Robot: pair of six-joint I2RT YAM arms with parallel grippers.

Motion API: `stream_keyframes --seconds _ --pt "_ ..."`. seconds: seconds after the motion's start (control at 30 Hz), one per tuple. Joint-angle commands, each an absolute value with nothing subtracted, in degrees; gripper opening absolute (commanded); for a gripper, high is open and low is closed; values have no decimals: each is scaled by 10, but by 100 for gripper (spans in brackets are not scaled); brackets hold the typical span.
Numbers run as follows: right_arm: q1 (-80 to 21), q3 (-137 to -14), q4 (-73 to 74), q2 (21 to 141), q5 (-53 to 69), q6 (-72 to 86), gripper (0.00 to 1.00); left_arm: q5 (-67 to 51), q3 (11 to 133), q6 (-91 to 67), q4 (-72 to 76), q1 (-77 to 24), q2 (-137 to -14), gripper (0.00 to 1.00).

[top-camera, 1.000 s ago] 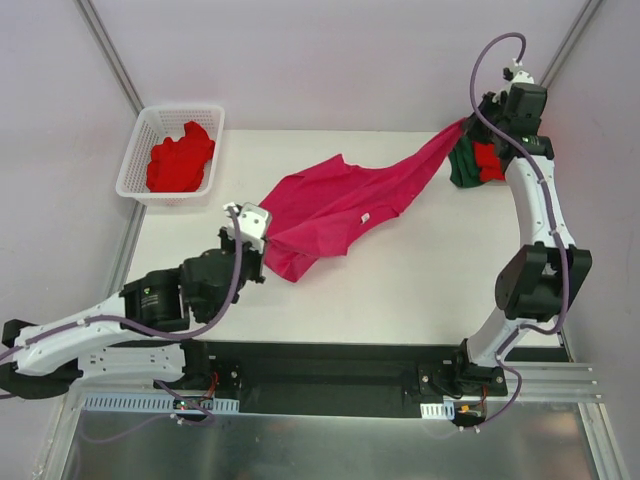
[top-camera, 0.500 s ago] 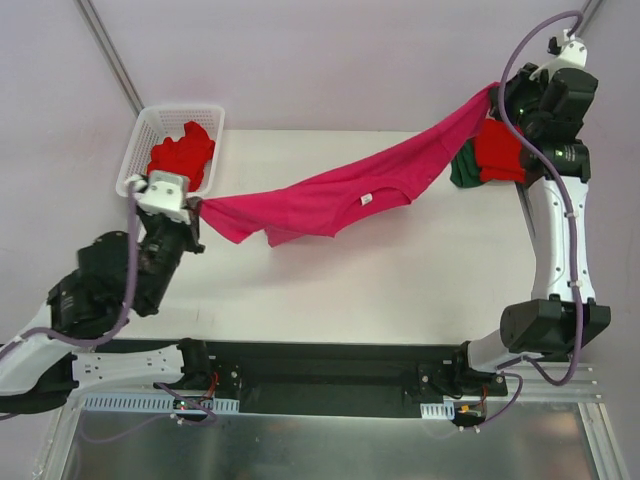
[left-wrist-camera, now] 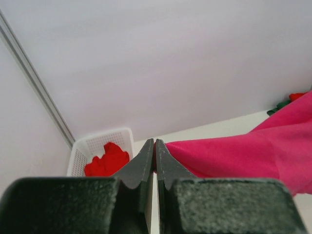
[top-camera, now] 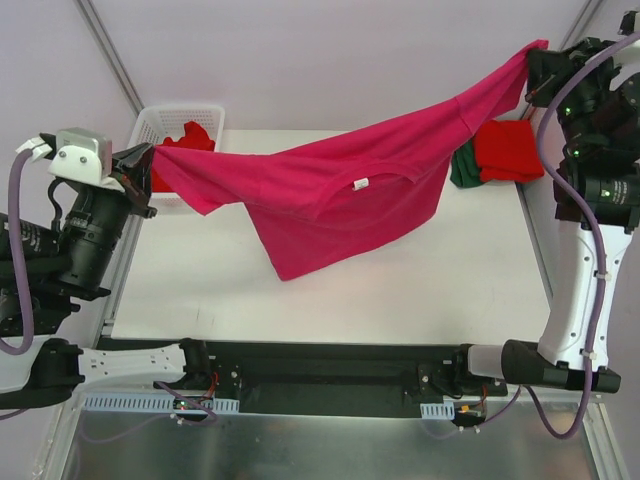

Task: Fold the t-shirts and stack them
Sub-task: Flatten out the tshirt

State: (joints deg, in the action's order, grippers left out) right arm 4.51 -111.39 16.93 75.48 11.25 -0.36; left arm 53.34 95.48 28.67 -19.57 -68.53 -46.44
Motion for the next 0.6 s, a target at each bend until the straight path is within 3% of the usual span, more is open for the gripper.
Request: stream_keyframes --seconds 0.0,0.4,0.57 --pt "51 -1162 166 758 113 -18 1 511 986 415 -89 -682 -475 0" --pt "51 -1179 147 751 109 -2 1 494 1055 474 -73 -682 -490 0" --pt "50 -1159 164 765 155 19 1 512 1011 470 -73 -683 -496 0"
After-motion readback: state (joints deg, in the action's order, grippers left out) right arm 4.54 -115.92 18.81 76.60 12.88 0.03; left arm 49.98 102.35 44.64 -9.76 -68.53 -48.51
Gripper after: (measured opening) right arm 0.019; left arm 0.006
